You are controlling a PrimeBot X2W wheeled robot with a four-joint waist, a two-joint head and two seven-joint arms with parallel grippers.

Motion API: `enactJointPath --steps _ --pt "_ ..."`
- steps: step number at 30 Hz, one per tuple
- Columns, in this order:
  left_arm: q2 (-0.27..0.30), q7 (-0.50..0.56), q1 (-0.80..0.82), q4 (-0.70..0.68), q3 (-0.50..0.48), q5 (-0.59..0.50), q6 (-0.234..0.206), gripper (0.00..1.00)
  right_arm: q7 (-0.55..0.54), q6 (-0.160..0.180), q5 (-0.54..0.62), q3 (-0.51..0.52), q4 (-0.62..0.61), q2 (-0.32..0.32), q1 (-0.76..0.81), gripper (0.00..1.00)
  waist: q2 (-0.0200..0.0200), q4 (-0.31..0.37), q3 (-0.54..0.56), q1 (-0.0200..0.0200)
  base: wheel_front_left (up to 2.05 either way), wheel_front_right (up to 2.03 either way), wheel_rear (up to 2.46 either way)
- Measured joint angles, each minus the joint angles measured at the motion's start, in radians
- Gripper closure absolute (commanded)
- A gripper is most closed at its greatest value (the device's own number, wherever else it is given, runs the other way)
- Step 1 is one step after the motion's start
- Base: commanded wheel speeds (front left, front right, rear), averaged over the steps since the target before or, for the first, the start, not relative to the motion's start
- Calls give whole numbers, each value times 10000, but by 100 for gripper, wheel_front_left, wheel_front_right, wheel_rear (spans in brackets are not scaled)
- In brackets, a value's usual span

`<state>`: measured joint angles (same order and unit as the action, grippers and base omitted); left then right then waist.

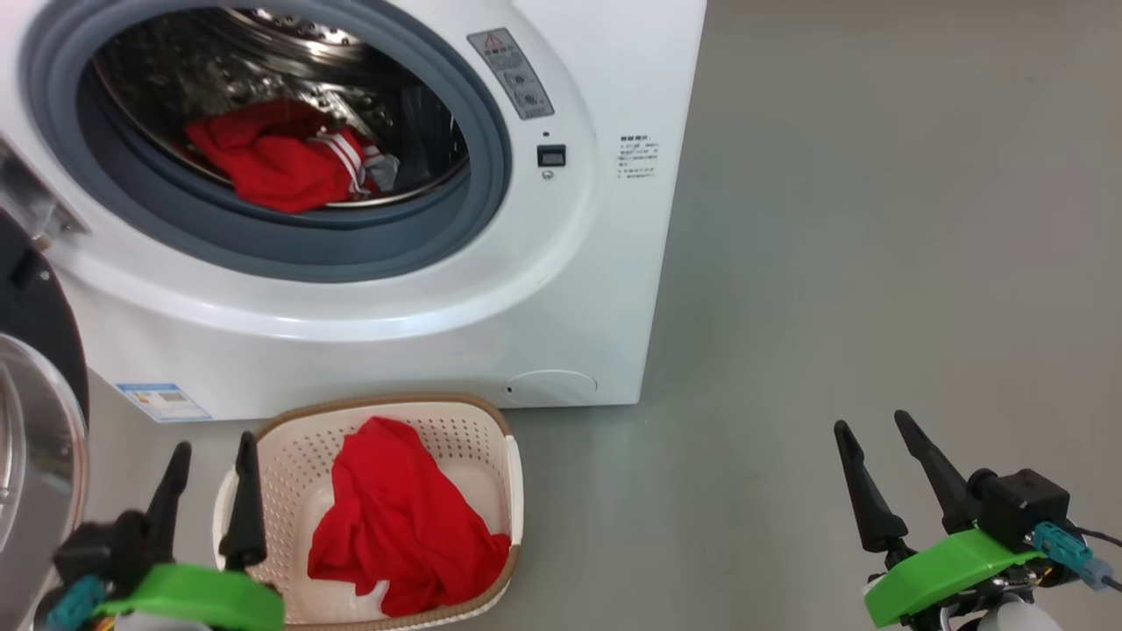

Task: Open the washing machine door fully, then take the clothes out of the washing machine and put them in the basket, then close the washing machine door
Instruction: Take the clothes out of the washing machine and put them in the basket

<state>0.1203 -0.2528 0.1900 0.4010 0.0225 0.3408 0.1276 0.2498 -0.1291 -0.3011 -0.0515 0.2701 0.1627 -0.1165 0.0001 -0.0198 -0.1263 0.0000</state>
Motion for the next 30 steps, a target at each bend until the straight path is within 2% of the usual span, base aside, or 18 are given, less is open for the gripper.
enactJointPath --steps 8,17,24,30 --pt "-410 -8 -1420 -1327 -614 -320 0 0 0 0 -13 146 -136 -2 455 0 0 -54 227 0 0 0 0" --pt "-600 -8 -1790 -1636 -587 -407 0 0 0 0 -13 242 -173 -23 513 0 0 -63 137 0 0 0 0" --pt "-635 -8 -1457 -1273 -441 -412 0 0 0 0 -13 270 -253 -48 502 0 0 -23 -102 0 0 0 0" --pt "-525 -8 51 -328 -132 -405 0 0 0 0 -2 282 -280 -128 379 0 0 -21 -570 0 0 0 0"
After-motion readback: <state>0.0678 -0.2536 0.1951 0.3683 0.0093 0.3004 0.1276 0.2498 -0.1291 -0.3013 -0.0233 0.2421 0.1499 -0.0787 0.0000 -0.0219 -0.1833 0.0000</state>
